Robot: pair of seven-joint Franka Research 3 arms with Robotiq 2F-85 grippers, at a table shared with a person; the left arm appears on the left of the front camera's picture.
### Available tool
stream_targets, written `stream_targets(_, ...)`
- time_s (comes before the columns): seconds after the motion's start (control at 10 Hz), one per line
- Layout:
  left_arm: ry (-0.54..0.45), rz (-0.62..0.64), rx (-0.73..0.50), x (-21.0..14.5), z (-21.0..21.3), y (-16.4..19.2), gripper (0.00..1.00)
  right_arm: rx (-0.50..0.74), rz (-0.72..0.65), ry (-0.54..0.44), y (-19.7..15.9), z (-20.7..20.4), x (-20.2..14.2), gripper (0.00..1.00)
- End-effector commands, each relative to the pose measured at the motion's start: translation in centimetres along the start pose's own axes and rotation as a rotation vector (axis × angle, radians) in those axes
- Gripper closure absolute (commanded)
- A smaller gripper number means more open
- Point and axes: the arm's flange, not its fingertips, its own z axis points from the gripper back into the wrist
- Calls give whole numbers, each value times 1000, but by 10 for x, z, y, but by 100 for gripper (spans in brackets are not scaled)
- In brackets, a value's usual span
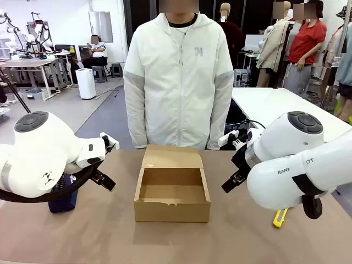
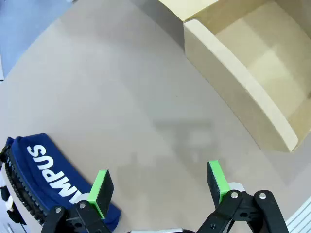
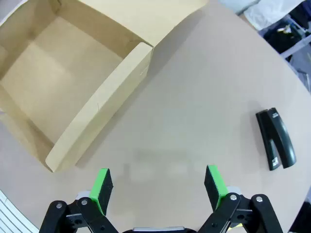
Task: Pack the items into the box.
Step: Pick up the item indicated by the person and place it inside the Mailer Box.
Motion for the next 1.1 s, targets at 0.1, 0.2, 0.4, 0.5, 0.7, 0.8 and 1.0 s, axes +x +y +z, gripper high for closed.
stream_targets(0.1,0,0,0,0,0,0,0,0,0,-1,0,0,0,0)
stream_targets(0.2,0,0,0,0,0,0,0,0,0,-1,0,0,0,0)
stream_targets(0.4,0,0,0,0,0,0,0,0,0,-1,0,0,0,0)
stream_targets(0.5,0,0,0,0,0,0,0,0,0,-1,0,0,0,0)
stream_targets(0.7,0,0,0,0,0,0,0,0,0,-1,0,0,0,0)
stream_targets(0.8,0,0,0,0,0,0,0,0,0,-1,0,0,0,0)
stream_targets(1.0,0,0,0,0,0,0,0,0,0,-1,0,0,0,0)
